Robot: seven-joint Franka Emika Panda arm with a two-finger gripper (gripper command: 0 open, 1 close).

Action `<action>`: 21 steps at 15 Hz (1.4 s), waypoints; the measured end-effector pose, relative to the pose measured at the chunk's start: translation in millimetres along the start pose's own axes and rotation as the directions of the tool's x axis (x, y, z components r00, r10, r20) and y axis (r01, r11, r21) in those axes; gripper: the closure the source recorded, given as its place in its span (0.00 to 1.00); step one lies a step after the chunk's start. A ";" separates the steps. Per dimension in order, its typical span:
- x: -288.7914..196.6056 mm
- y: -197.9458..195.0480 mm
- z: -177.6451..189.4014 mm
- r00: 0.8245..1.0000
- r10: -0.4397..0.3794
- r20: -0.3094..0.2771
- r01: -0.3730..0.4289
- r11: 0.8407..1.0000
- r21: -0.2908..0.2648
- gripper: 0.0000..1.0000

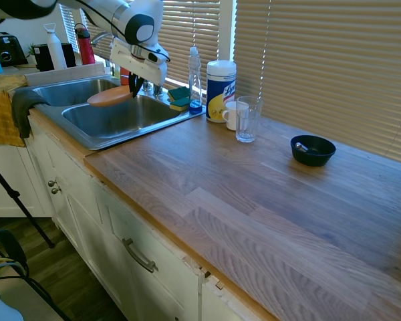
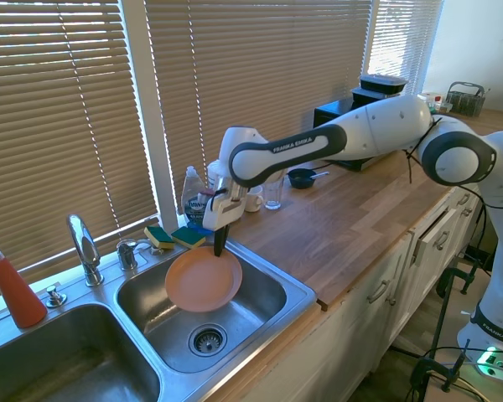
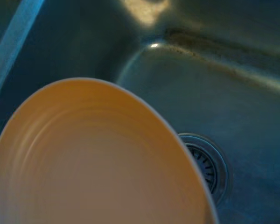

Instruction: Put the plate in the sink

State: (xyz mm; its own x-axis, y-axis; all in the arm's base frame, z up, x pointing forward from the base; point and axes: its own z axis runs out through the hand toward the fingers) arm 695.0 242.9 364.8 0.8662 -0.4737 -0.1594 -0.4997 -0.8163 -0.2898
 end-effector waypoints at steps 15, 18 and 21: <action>19.1 -13.1 122.0 0.995 0.040 0.090 -0.026 0.989 -0.145 0.00; 20.9 -16.6 121.3 0.995 0.036 0.091 -0.023 0.989 -0.148 0.00; 22.8 -20.9 112.1 0.996 0.038 0.077 -0.027 0.990 -0.136 0.00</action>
State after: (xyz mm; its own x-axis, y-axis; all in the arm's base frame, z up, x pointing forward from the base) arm 726.1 286.2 261.4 0.8447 -0.4771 -0.2427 -0.5192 -0.8406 -0.1544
